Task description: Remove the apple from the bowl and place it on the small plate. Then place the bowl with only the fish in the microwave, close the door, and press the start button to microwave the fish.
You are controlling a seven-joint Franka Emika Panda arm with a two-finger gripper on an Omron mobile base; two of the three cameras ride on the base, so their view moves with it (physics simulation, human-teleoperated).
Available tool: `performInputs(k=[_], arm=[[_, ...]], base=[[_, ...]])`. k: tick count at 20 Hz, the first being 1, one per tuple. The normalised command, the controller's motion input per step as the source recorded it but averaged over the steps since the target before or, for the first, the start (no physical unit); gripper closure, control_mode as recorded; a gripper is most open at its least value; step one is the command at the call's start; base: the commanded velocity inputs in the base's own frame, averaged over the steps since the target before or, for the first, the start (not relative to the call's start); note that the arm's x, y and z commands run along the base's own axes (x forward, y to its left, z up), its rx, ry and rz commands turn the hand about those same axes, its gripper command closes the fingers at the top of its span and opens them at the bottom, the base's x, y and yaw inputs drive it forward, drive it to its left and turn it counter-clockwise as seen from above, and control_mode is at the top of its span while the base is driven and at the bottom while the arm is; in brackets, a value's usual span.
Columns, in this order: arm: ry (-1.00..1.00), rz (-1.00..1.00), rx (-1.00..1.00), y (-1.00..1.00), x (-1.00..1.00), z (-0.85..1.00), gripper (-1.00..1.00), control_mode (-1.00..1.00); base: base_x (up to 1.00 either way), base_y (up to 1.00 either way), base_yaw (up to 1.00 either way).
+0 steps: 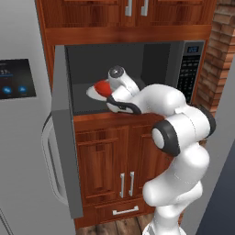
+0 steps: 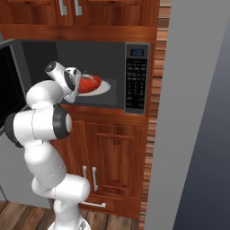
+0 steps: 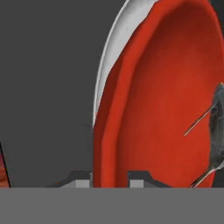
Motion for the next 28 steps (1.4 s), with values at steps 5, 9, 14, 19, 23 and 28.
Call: performInputs(k=[5,9,14,19,23,28], arm=[[0.0,0.0,0.0,-0.08,0.48,-0.38,1.0,-1.0],[0.0,0.0,0.0,-0.03,0.34,-0.11,1.0,-1.0],[0.04,0.0,0.0,-0.02,0.17,-0.3,-1.0,-1.0],[0.0,0.0,0.0,-0.02,-0.17,-0.08,-1.0,-1.0],[-0.04,0.0,0.0,-0.01,-0.53,0.22,-1.0,-1.0],[-0.16,0.0,0.0,0.0,-0.66,0.65,-1.0,-1.0]], base=[[0.0,0.0,0.0],[0.0,0.0,0.0],[0.0,0.0,0.0],[0.0,0.0,0.0],[0.0,0.0,0.0],[0.0,0.0,0.0]])
